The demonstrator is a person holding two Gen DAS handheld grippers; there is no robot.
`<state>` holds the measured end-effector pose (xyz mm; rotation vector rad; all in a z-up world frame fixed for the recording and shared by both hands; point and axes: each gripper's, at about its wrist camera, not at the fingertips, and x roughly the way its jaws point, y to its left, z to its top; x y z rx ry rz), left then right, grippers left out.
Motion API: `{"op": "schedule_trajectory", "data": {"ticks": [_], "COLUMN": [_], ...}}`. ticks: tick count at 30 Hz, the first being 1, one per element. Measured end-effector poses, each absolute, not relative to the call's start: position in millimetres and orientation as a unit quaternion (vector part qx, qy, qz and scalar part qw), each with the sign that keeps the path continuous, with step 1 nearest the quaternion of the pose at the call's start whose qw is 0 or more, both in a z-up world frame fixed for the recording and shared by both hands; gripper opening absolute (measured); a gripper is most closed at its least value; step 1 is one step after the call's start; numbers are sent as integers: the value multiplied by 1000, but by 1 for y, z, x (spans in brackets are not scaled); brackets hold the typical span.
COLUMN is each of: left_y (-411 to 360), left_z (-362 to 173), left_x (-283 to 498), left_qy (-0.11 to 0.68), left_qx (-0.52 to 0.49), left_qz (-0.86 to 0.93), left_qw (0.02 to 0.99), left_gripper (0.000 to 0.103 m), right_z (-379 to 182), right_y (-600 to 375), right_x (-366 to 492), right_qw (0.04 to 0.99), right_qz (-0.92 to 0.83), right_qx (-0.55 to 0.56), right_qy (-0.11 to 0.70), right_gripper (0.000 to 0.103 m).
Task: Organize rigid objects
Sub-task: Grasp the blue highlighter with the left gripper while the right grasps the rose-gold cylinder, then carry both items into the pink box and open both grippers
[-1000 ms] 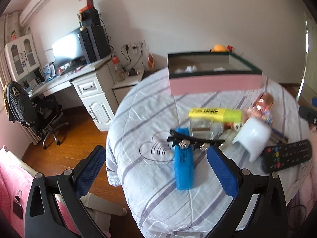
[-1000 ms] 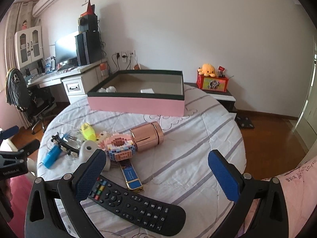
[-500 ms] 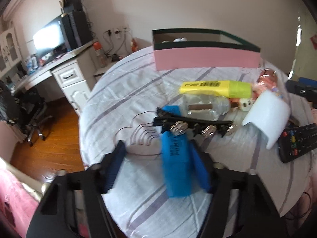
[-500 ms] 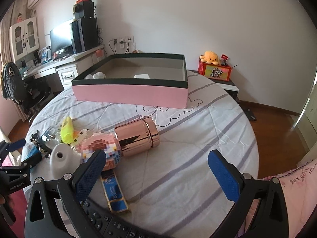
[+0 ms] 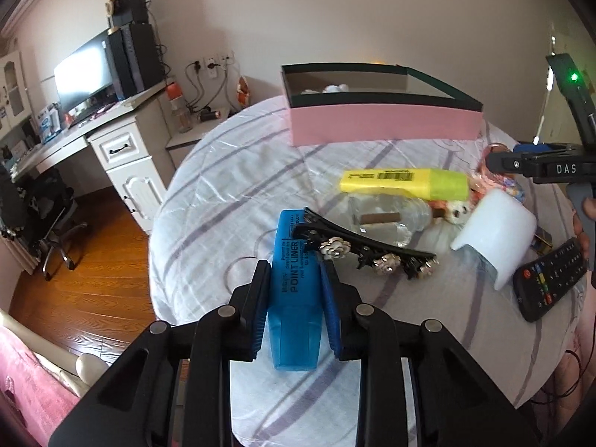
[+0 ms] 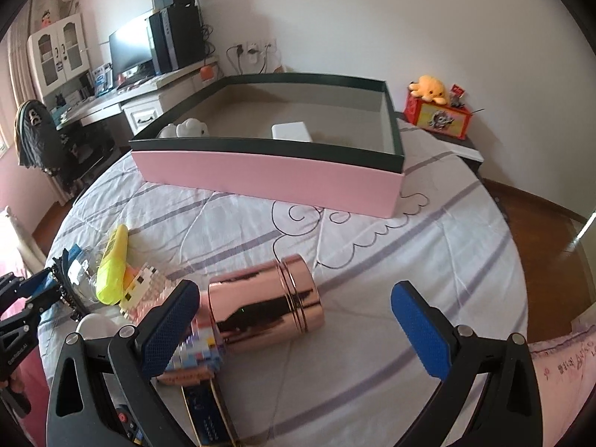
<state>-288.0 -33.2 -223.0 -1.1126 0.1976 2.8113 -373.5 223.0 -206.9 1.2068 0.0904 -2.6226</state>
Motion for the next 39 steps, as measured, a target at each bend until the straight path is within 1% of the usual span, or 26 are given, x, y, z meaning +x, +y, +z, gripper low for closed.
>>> {"op": "schedule_trajectory", "data": {"ticks": [1,3,4,5,12,22,33,39], "left_y": [-35,-38,-40,-41,-41,-32,7,26], "left_z": [-224,-227,-228,-229,-219,-184,-137,-111], "left_x": [-289,-293,-294,-295,-292,-284,-280,-289], "left_qy": [65,61,57,53,51,52,61,65], "left_qx": [-368,-373,-374,-374,-363,-327,-278,-255], "left_qz": [926,925,925,925,930,943,954,957], "left_qw": [52,40,37,35,31,44,97,121], "left_gripper": [27,27,27,27,27,27,27,27], "right_z": [-209,-213,-216,-218,-212,-190,-140,-113], "right_y": [223,223,221,221,226,247,244,239], "right_x": [-377,-381,-383,-384,-375,-354,-321,-321], "right_qw": [130,142,148,149,145,129,148,157], "right_qz": [-897,-891,-887,-885,-894,-916,-935,-942], "right_qx": [421,431,437,440,423,379,323,296], "right_qy": [30,28,29,32,32,-1,1,14], "right_gripper": [97,76,70,57,55,55,55,55]}}
